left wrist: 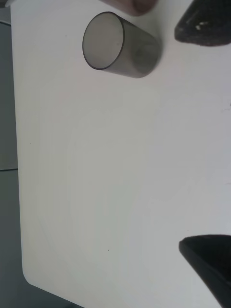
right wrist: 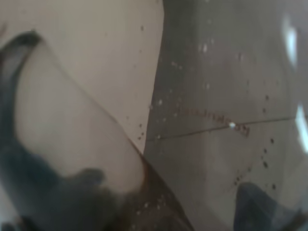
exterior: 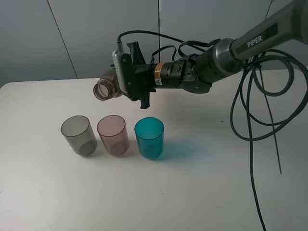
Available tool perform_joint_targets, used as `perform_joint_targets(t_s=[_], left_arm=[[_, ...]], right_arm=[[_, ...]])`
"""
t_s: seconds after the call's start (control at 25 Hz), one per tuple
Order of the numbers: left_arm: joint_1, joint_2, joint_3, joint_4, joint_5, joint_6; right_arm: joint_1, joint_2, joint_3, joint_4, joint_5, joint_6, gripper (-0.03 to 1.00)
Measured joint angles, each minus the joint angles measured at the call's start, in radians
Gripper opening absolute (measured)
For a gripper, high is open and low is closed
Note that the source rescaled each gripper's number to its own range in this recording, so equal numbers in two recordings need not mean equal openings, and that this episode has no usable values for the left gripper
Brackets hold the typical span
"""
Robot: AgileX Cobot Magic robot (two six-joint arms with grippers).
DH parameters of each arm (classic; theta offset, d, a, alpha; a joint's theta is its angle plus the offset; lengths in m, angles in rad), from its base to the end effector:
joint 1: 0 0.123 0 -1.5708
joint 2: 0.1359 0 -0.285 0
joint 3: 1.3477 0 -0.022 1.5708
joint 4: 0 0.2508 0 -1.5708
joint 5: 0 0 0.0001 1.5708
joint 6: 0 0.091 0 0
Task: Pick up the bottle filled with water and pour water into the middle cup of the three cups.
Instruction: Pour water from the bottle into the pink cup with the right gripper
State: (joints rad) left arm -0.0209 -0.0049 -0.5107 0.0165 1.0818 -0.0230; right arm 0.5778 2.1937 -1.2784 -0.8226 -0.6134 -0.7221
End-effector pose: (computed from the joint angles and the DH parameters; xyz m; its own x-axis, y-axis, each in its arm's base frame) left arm -0.0077 0.0015 0.2785 -0.4608 -0.0056 -0.8875 0.0009 1.0000 -0.0068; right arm 0.3631 0.2825 0.1291 0.7773 -0.5669 -0.2729 -0.4132 -0.1329 -0.9009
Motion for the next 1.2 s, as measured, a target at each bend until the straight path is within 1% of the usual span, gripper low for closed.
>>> perform_joint_targets(t_s=[0.16, 0.44, 0.8, 0.96, 1.2], left_arm=[[0.000, 0.000, 0.000, 0.000, 0.000, 0.000], [0.000, 0.000, 0.000, 0.000, 0.000, 0.000], [0.000, 0.000, 0.000, 0.000, 0.000, 0.000], [0.000, 0.000, 0.000, 0.000, 0.000, 0.000], [0.000, 0.000, 0.000, 0.000, 0.000, 0.000]], right_arm=[[0.000, 0.000, 0.000, 0.002, 0.000, -0.039, 0.00], [0.000, 0.000, 0.000, 0.028, 0.000, -0.178, 0.00], [0.000, 0.000, 0.000, 0.028, 0.000, -0.281, 0.00], [0.000, 0.000, 0.000, 0.030, 0.000, -0.314, 0.00], [0.000, 0.000, 0.000, 0.034, 0.000, -0.334, 0.00]])
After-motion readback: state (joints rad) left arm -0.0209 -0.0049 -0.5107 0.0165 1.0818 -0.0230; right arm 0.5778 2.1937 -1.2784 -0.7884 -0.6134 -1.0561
